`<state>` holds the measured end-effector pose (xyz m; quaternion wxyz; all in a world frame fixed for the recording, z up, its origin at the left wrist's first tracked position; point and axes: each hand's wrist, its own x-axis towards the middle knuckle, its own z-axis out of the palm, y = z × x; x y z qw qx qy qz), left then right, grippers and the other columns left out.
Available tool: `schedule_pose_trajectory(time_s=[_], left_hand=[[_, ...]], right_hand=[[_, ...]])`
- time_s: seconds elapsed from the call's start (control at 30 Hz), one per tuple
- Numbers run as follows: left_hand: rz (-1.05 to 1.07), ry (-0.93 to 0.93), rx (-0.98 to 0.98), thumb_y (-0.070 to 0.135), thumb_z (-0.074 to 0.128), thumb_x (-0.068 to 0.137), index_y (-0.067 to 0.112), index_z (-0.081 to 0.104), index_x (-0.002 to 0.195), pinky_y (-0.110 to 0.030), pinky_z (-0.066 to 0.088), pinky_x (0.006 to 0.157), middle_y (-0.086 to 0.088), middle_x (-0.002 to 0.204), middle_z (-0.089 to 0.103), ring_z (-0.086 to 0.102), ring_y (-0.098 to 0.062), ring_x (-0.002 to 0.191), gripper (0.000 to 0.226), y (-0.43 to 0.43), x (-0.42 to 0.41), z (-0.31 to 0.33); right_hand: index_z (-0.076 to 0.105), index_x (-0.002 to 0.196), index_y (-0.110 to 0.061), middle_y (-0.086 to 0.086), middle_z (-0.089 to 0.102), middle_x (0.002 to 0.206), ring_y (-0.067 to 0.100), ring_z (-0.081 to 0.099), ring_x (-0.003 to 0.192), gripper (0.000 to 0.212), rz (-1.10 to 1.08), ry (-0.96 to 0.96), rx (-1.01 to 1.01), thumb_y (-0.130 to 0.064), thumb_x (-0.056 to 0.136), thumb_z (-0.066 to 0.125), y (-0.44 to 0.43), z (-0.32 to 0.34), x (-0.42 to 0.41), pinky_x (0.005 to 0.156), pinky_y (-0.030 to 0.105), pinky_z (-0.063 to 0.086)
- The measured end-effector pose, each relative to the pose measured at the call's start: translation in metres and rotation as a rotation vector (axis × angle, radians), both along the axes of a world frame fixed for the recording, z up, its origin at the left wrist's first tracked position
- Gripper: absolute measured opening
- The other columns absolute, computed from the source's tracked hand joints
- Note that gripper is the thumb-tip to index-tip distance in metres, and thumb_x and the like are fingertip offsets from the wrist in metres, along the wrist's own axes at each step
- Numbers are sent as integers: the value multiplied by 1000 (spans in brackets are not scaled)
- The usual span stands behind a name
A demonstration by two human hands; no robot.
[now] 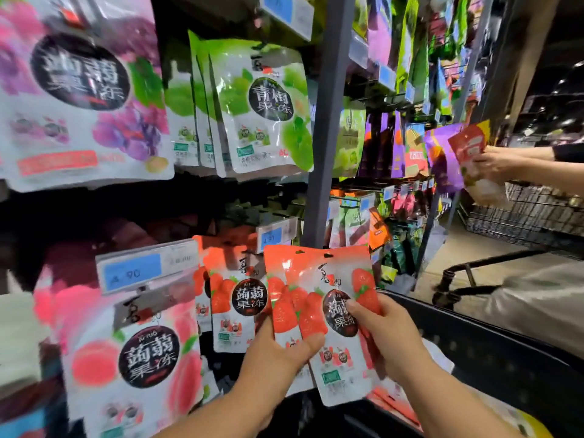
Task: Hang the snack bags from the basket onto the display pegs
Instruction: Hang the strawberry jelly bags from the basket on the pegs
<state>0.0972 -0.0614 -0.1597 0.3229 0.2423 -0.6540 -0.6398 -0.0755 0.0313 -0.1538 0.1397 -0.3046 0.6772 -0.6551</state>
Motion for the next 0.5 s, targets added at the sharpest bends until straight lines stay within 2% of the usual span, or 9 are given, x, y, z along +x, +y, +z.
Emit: schedule_pose_trajectory(time_s=[0.07, 0.1, 0.13, 0.2, 0.27, 0.33, 0.37, 0.43, 0.5], left_hand=[[90, -6, 17, 29, 83, 75, 45, 52, 103, -25, 42, 88, 22, 107, 63, 61, -3, 99, 45, -3, 11, -2], [121, -14, 26, 30, 83, 75, 44, 52, 107, -29, 43, 90, 20, 107, 64, 61, -10, 103, 48, -6, 16, -6], [160, -30, 41, 31, 84, 74, 43, 51, 108, -33, 45, 91, 18, 108, 65, 62, -16, 104, 49, -7, 20, -6], [209, -65, 38, 33, 85, 73, 42, 54, 102, -40, 51, 92, 13, 104, 69, 66, -25, 101, 43, -9, 28, -9], [206, -77, 48, 37, 87, 66, 41, 59, 103, -44, 53, 92, 11, 98, 74, 70, -21, 96, 47, -13, 35, -13], [197, -80, 37, 47, 86, 57, 37, 63, 112, -44, 54, 92, 12, 97, 75, 71, -15, 95, 60, -18, 39, -18], [198, -73, 28, 47, 86, 61, 34, 63, 115, -38, 54, 90, 13, 98, 75, 70, -11, 95, 60, -20, 39, -19], [217, -41, 10, 39, 77, 80, 34, 60, 115, -16, 49, 77, 17, 101, 71, 64, 3, 92, 40, -23, 41, -17], [233, -36, 0, 33, 67, 89, 34, 54, 115, -13, 40, 72, 24, 101, 63, 52, 14, 88, 28, -26, 40, -15]], right_hand=[[65, 92, -22, 6, 64, 62, 16, 60, 51, 25, 6, 0, 29, -35, 79, 81, -4, 0, 12, 52, 27, 46], [62, 98, -24, 2, 62, 60, 17, 59, 48, 37, 23, 1, 43, -42, 74, 82, -6, -3, 16, 50, 28, 44], [59, 103, -23, 0, 63, 63, 20, 60, 51, 47, 41, 5, 62, -46, 69, 82, -8, -4, 22, 54, 31, 44], [55, 109, -24, -1, 69, 83, 21, 67, 75, 47, 88, 36, 136, -39, 74, 83, -10, -9, 33, 67, 34, 49], [52, 114, -27, -4, 70, 102, 15, 68, 93, 50, 167, 17, 195, -31, 76, 84, -11, -13, 44, 78, 31, 53], [52, 116, -29, -6, 70, 106, 13, 69, 97, 53, 191, -6, 192, -26, 76, 85, -14, -20, 48, 87, 38, 55], [54, 114, -28, -4, 71, 105, 14, 69, 95, 46, 177, 3, 185, -22, 79, 83, -16, -22, 47, 90, 40, 55], [58, 110, -25, 3, 72, 103, 17, 68, 91, 32, 128, 17, 154, -16, 85, 76, -21, -27, 43, 83, 38, 54], [60, 111, -21, 7, 71, 102, 17, 66, 88, 26, 85, -38, 79, -8, 89, 69, -25, -30, 38, 74, 31, 50]])
